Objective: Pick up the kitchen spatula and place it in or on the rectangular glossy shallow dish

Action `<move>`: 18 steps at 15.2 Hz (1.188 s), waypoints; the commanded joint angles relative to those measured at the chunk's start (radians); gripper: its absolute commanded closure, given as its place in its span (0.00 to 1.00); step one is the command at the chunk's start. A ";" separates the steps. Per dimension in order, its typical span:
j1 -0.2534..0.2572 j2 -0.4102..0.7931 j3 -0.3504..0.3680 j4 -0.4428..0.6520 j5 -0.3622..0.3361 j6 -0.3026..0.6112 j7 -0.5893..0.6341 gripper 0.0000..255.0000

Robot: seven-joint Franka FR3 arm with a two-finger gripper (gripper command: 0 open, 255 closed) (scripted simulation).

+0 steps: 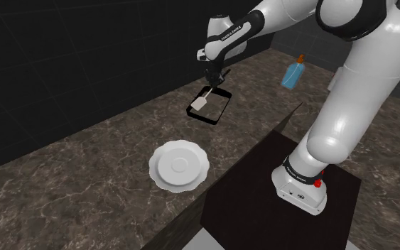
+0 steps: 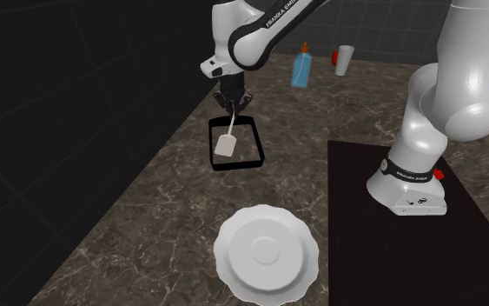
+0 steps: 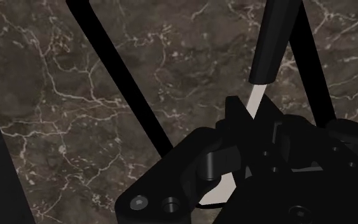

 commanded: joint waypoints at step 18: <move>-0.006 0.109 0.007 -0.038 0.020 0.146 -0.006 1.00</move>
